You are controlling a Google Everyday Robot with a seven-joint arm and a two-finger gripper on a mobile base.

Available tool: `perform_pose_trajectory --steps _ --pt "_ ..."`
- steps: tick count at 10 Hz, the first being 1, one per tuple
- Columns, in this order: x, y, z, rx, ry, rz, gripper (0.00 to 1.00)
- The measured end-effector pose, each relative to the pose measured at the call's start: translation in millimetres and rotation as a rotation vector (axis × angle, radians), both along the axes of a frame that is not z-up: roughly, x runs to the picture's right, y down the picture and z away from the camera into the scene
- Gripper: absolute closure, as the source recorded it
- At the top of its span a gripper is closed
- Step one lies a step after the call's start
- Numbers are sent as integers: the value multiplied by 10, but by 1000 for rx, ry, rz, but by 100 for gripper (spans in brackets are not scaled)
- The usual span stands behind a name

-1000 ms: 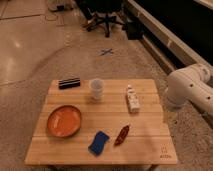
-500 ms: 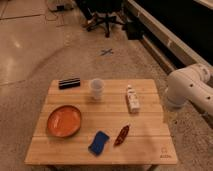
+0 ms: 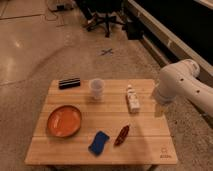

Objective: Place the bottle in the ceramic bowl

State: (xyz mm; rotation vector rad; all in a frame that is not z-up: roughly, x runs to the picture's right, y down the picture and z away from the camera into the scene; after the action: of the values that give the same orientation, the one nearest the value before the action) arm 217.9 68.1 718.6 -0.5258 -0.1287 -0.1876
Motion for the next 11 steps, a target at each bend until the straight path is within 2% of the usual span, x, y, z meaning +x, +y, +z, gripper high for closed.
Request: perform_pose_trajectory --steps 4,7,9,10,11 --pt "-336 -162 408 35 -167 -206 35" --pt "-383 -264 712 73 -241 -353 35" --pt "-402 -290 873 83 -281 -441 35" --pt "-436 -311 996 89 -322 -516 35" --pt "-440 -322 1048 89 -337 -553 35"
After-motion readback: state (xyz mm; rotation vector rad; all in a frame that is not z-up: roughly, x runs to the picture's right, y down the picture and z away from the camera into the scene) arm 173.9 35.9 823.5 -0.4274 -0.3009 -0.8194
